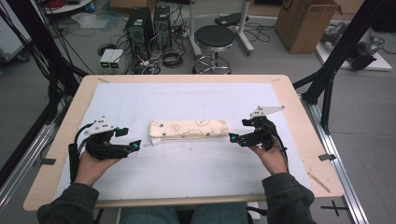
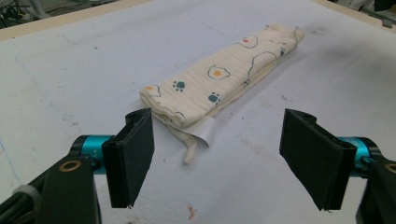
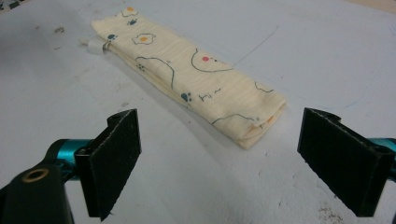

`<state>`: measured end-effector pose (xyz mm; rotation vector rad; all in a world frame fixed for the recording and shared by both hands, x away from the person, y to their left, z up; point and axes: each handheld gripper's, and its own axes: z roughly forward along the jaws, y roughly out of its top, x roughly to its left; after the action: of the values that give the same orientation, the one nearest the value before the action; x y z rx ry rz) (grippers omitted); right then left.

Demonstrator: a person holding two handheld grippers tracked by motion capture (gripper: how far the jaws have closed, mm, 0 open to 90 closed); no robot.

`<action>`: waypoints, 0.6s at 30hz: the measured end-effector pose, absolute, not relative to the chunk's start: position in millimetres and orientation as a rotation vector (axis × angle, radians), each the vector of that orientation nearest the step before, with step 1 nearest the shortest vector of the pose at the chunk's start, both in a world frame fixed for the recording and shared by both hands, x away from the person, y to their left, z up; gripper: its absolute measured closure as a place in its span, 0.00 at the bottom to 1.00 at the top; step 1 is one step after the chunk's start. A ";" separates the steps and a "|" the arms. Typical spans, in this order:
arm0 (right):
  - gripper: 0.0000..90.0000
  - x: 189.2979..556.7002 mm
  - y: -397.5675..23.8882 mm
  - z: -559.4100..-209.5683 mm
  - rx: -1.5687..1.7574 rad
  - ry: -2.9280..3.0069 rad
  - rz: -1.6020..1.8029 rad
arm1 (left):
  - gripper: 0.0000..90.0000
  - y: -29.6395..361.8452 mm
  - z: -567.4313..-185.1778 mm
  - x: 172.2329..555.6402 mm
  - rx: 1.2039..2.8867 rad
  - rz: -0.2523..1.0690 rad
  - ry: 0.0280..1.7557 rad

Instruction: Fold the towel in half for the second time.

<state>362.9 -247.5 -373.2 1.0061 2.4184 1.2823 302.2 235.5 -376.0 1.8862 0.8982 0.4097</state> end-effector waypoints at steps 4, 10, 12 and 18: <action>0.14 359.8 -250.6 -374.8 1.010 2.414 1.290 | 0.30 237.3 -377.6 298.7 1.892 0.419 0.894; 0.13 354.7 -254.1 -377.7 1.010 2.409 1.294 | 0.30 240.1 -380.7 293.3 1.890 0.418 0.898; 0.14 353.5 -255.1 -379.3 1.005 2.407 1.289 | 0.30 240.8 -382.4 291.9 1.890 0.419 0.898; 0.13 349.3 -261.1 -387.0 1.030 2.396 1.294 | 0.29 243.2 -388.9 287.3 1.894 0.416 0.906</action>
<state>349.3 -261.1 -387.0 1.0296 2.3965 1.2943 287.3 243.2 -388.9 1.8945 0.9057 0.4159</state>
